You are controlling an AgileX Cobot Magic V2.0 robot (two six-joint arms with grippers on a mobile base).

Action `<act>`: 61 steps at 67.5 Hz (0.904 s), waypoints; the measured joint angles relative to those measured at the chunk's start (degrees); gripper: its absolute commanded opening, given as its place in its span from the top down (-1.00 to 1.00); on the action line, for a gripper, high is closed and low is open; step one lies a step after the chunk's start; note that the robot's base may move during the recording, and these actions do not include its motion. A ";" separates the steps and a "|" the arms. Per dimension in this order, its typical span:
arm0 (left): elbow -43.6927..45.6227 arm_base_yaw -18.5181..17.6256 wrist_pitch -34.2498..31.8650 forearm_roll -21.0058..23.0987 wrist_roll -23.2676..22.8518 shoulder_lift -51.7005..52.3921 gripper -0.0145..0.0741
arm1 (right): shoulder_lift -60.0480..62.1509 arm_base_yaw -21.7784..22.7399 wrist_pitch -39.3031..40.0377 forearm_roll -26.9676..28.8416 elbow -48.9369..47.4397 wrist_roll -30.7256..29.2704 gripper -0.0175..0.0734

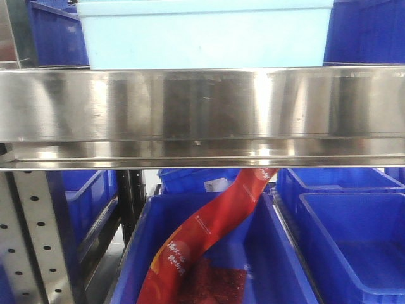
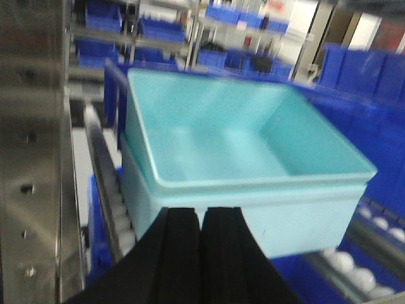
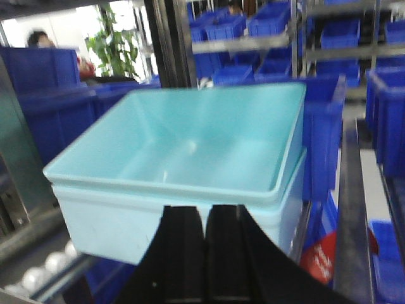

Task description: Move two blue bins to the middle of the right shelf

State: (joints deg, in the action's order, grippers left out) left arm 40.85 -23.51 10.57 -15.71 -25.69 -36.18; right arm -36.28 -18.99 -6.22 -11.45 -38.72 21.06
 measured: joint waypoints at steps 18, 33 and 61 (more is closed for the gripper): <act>0.00 0.00 -0.30 0.00 0.00 6.53 0.92 | 3.63 0.00 0.23 -0.10 0.00 -0.09 0.98; 0.00 0.00 -0.30 0.00 0.00 6.93 0.92 | 3.63 0.00 0.27 1.11 0.00 -0.09 0.98; 0.00 0.00 -0.30 0.00 0.00 6.93 0.92 | 16.80 16.19 1.32 12.12 16.04 -25.70 0.98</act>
State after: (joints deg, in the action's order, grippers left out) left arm 40.85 -23.51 10.27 -15.71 -25.69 -29.26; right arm -19.48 -2.80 -4.91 0.67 -22.68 -4.64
